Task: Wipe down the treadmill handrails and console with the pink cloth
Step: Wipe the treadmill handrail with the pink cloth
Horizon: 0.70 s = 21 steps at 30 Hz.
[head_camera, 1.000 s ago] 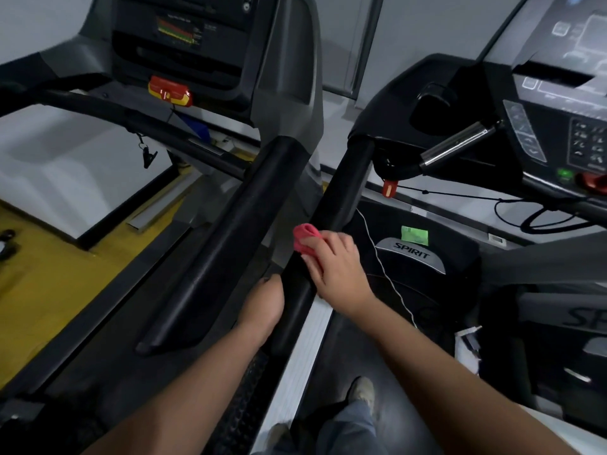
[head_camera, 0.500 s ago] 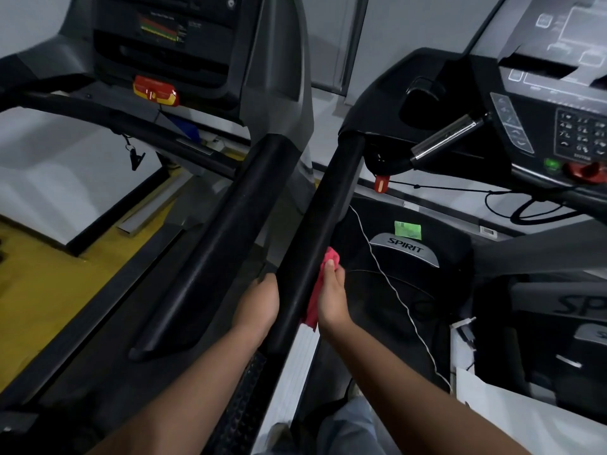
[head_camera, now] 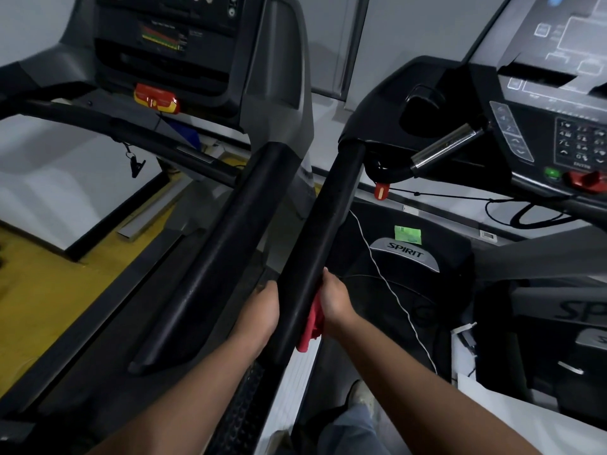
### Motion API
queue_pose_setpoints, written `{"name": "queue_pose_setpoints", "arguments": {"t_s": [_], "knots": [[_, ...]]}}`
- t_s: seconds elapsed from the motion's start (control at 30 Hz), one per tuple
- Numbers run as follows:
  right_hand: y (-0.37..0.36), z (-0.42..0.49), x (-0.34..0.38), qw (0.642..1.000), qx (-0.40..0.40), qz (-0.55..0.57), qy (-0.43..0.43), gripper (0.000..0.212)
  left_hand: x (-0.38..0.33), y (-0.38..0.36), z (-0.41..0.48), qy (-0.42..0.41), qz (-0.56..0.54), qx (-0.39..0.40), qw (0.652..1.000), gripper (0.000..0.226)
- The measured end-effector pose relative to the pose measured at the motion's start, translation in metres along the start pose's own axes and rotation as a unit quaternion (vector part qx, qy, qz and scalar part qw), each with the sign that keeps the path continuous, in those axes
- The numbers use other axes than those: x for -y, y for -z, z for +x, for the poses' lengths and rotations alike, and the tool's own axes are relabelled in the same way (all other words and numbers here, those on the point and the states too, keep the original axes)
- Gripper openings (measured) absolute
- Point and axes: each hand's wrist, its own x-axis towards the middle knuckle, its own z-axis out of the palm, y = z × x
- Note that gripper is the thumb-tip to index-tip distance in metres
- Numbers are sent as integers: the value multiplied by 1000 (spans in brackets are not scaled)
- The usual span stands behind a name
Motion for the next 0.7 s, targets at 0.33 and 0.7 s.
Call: {"name": "queue_pose_setpoints", "arguments": {"t_s": [0.33, 0.7], "knots": [[-10, -24, 11, 955, -112, -115, 251, 18, -6, -2, -6, 8, 6, -7, 1000, 39], [-24, -9, 10, 633, -179, -546, 519, 19, -2, -3, -3, -45, 84, -47, 994, 39]]}}
